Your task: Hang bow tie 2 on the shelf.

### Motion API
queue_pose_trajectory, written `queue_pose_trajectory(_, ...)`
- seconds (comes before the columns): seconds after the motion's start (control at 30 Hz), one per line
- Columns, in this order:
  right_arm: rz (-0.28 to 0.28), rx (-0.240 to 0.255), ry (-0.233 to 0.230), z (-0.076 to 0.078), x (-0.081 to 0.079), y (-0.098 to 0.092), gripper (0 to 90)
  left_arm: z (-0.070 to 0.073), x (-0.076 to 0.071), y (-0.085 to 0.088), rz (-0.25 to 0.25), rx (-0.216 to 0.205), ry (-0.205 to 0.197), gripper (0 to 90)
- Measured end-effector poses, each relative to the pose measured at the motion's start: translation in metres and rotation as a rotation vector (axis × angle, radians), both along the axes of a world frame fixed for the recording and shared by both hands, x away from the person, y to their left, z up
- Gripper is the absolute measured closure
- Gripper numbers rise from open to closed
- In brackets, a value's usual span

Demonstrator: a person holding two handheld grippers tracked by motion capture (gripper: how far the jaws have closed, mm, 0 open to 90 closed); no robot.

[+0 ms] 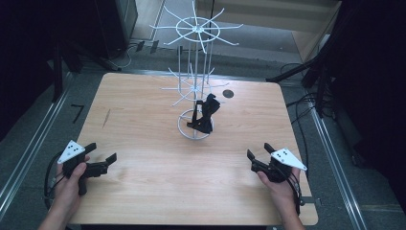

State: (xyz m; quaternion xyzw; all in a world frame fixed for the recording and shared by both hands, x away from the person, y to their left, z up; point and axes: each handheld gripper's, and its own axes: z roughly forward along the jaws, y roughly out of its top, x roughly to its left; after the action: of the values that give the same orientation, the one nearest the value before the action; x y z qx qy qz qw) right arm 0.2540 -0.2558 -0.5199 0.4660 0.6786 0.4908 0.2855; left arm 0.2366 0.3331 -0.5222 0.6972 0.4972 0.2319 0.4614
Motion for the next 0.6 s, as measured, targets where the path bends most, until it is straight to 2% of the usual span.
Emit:
queue_pose_trajectory(0.27, -0.018, -0.037, 0.017, -0.007, -0.006, -0.014, 28.1, 0.000, 0.001, 0.000, -0.004, -0.002, 0.004, 4.6)
queue_pose_trajectory(0.6, -0.061, -0.040, 0.073, -0.014, -0.012, -0.032, 28.2, 0.000, 0.002, 0.000, -0.002, 0.005, 0.015, 4.6)
